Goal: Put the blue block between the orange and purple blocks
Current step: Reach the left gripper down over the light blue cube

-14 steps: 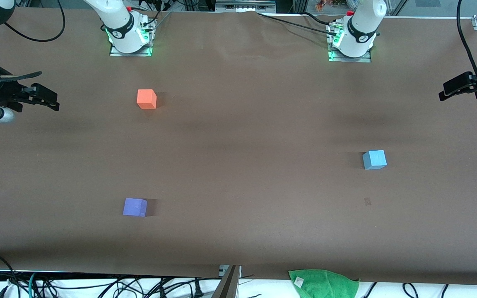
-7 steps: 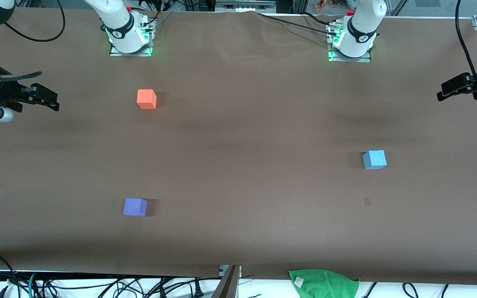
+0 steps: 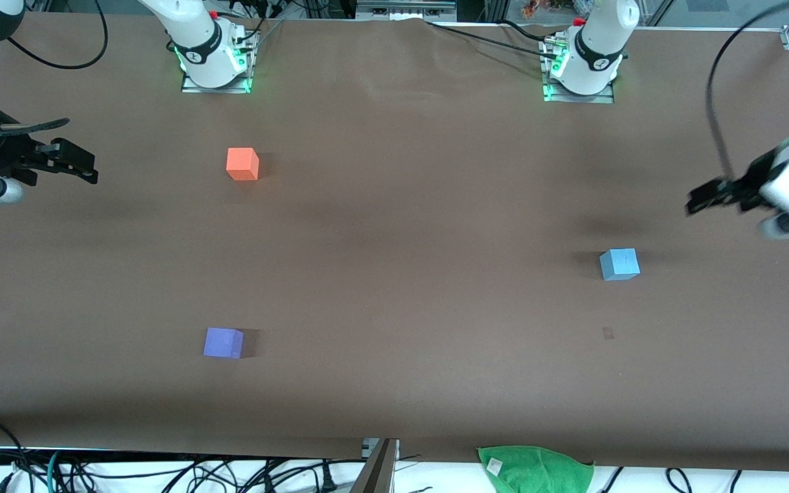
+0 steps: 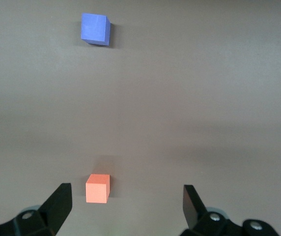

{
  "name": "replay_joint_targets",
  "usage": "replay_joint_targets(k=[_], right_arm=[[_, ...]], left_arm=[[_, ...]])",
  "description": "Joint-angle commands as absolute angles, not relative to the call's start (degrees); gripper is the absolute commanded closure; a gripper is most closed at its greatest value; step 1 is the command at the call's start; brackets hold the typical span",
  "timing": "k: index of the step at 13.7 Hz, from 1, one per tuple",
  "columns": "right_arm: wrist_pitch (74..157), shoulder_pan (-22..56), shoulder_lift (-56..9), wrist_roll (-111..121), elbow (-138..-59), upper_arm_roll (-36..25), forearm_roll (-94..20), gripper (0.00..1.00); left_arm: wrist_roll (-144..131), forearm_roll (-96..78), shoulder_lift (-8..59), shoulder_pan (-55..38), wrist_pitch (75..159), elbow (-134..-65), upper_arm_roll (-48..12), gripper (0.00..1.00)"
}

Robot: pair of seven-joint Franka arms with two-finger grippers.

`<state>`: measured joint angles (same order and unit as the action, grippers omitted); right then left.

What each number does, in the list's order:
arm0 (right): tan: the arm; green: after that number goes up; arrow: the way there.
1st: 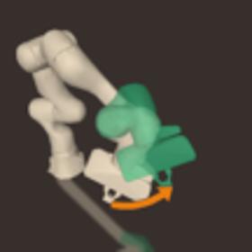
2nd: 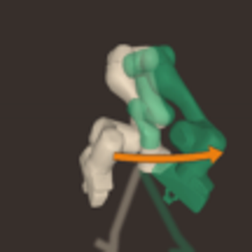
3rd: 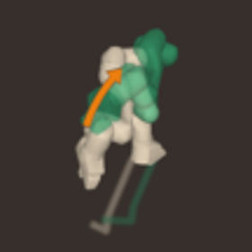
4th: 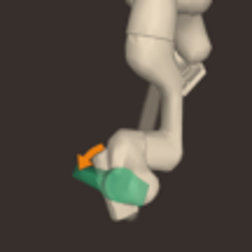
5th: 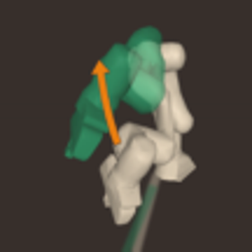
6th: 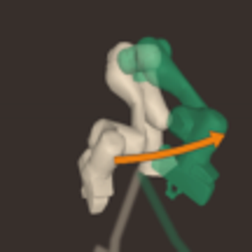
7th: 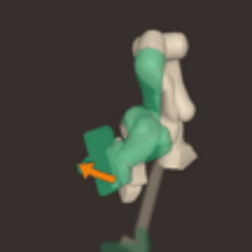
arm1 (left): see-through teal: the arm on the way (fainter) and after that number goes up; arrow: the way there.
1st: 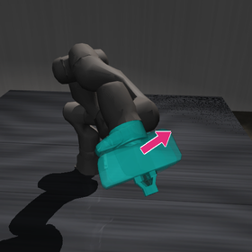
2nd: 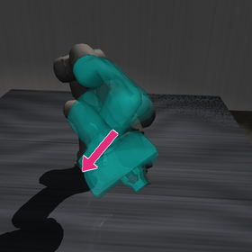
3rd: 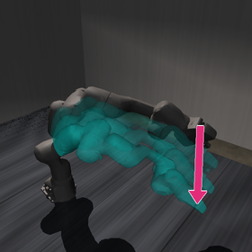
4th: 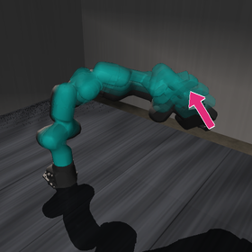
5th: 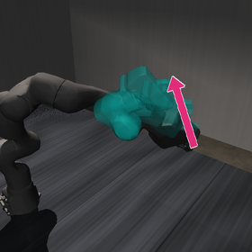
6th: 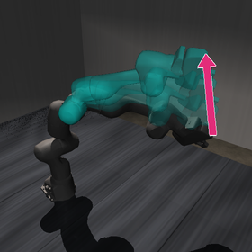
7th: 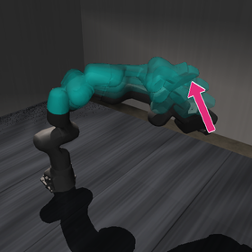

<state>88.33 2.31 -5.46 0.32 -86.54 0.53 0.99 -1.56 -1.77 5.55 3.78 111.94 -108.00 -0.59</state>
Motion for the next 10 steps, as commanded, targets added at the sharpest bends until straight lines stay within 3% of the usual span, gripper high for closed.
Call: replay_joint_targets(k=[1,10], right_arm=[[87.98,1.76,-6.06,0.97,-85.17,0.7,0.53,0.0],[87.98,1.93,-6.06,0.79,-85.25,0.79,0.44,0.0]], left_arm=[[-0.18,-1.32,9.38,3.6,127.06,-116.89,-0.7,0.0],[-1.67,2.11,23.98,3.08,140.71,-115.93,-0.88,0.0]])
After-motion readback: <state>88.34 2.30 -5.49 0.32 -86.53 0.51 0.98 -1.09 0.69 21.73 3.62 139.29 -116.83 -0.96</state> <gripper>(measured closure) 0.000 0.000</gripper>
